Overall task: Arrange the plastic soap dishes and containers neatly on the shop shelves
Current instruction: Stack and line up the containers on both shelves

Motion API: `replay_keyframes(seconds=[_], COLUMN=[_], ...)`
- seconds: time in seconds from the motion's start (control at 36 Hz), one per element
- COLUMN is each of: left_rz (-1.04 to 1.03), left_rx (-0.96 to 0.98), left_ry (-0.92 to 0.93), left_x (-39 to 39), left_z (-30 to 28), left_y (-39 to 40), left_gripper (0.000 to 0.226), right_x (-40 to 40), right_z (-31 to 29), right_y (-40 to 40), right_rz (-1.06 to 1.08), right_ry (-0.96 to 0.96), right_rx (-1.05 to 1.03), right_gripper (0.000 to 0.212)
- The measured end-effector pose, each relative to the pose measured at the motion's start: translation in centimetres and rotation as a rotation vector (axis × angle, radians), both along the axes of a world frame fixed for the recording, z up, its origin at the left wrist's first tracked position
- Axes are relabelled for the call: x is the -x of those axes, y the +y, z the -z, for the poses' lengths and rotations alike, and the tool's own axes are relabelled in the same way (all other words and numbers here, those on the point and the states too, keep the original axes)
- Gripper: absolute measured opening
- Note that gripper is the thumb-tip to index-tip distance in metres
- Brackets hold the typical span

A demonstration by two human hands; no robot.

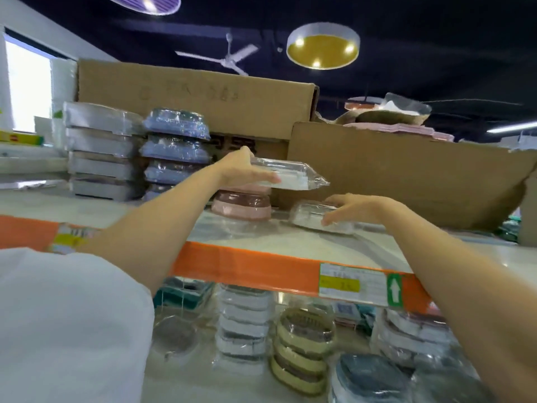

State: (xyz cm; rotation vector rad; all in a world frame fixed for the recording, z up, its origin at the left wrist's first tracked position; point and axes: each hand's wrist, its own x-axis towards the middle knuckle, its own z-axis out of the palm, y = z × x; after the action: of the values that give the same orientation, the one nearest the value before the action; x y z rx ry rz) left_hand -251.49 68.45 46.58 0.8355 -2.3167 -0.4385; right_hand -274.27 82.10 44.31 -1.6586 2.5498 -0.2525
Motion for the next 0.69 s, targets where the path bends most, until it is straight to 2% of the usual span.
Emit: replay_keyframes(seconds=[0.14,0.31,0.42,0.61,0.69], left_rz=[-0.026,-0.018,0.013,0.028,0.036], left_rx=[-0.023,-0.013,-0.026,-0.034,-0.062], left_ry=[0.006,0.026,0.033,-0.004,0.025], left_x=[1.8,4.0,5.3,6.2,7.2], left_z=[0.8,1.9,2.4,1.3,1.2], left_y=[1.1,1.8,1.7,2.0,2.1], left_gripper=[0.086,0.092,0.105,0.109,0.107], right_x=[1.2,2.1,2.2,3.2,3.7], right_z=[0.7,1.4,1.4,0.1,-0.3], right_y=[-0.5,-0.3,-0.1,-0.3,0.0], right_rz=[-0.045,-0.13,-0.155,-0.196,-0.191], right_ry=[-0.061,-0.201,-0.416,-0.662,-0.789], right_rx=[0.003,0.081,0.141,0.313,0.41], right_gripper=[0.078,0.078,0.051,0.086,0.079])
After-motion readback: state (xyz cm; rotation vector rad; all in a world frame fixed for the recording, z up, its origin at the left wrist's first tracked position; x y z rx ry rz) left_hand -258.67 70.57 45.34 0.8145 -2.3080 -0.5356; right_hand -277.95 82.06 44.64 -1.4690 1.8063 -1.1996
